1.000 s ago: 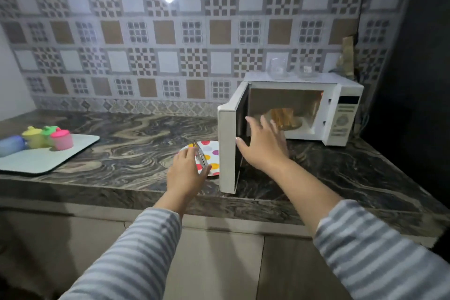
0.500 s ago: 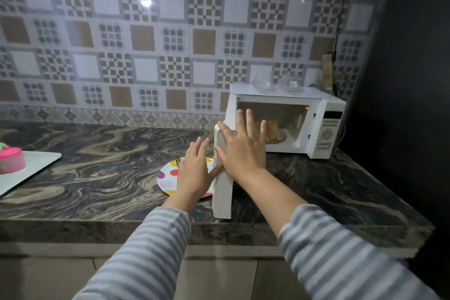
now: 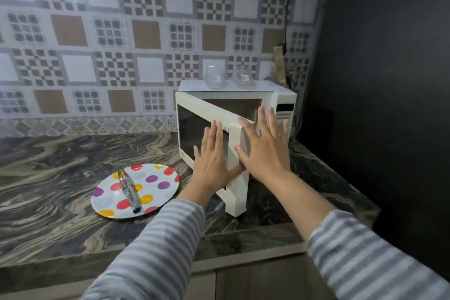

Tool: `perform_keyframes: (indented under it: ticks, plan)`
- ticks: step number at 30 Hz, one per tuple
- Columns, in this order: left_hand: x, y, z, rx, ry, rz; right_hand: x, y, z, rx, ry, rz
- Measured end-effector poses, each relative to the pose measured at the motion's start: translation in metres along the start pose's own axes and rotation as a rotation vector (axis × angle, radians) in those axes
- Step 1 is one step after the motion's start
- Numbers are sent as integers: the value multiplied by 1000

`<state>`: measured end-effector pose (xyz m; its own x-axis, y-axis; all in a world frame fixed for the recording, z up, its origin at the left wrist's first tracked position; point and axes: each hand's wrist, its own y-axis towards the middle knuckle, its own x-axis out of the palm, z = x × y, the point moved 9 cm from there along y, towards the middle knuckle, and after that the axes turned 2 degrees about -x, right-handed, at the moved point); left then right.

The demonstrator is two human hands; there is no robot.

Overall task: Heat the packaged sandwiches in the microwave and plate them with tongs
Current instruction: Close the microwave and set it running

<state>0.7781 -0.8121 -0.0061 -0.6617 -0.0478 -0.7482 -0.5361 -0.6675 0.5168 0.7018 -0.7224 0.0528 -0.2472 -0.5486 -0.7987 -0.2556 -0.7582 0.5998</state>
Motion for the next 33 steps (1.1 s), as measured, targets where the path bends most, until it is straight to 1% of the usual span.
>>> perform_keyframes:
  ticks: [3, 6, 11, 16, 22, 27, 30, 33]
  plan:
    - [27, 31, 24, 42, 49, 11, 16, 17, 42, -18, 21, -12]
    - [57, 62, 41, 41, 80, 5, 34, 39, 81, -48, 35, -34]
    - [99, 110, 57, -26, 144, 62, 65, 78, 136, -53, 56, -60]
    - [131, 153, 63, -121, 207, 143, 97, 120, 174, -68, 66, -89]
    - [163, 199, 59, -215, 246, 167, 136, 165, 208, -84, 89, -125]
    - [179, 228, 50, -232, 289, 197, 159, 193, 219, -86, 117, -138]
    - [186, 239, 44, -232, 310, 204, 171, 205, 222, -73, 174, -126]
    - [192, 247, 41, -231, 313, 194, 182, 214, 224, -72, 188, -130]
